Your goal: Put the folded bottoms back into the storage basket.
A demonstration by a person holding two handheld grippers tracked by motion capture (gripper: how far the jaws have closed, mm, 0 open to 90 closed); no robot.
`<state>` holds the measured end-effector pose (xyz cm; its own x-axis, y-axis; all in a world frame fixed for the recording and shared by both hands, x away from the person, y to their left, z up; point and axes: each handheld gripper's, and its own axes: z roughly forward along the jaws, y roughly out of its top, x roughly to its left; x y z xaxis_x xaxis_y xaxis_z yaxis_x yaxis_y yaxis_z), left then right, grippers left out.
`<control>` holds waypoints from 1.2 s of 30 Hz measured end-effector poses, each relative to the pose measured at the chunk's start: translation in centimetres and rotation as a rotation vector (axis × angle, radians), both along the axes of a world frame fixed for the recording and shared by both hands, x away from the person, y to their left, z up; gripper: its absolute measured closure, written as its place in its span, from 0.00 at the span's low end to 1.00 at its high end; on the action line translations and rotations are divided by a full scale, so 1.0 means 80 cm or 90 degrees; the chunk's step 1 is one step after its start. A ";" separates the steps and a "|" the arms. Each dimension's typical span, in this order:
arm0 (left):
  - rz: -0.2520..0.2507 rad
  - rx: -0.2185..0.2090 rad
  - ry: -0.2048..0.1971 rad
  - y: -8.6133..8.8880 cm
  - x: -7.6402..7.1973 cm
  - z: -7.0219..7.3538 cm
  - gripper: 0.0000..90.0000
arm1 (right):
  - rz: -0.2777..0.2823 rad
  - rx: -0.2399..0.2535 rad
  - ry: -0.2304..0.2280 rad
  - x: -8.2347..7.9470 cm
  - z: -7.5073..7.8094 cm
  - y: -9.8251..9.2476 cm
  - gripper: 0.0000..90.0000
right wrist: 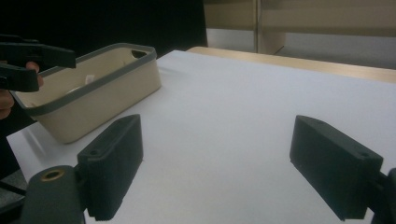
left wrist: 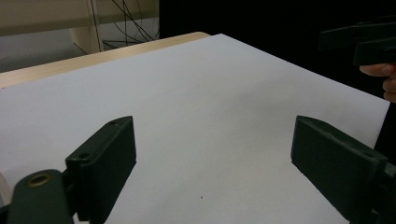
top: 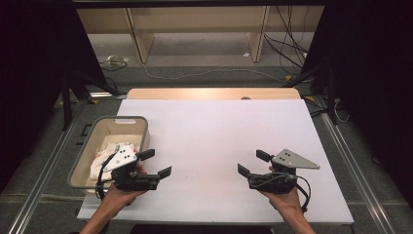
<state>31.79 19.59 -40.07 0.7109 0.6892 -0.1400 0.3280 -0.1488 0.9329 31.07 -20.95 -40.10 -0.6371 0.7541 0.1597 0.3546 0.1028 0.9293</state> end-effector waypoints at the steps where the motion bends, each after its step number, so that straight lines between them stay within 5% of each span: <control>1: 0.001 0.000 -0.003 0.000 -0.001 0.000 0.15 | -0.002 0.000 -0.001 -0.002 -0.001 -0.002 0.20; 36: -0.018 0.010 -0.002 -0.005 -0.012 -0.008 0.03 | -0.028 0.001 -0.004 -0.029 -0.008 -0.023 0.17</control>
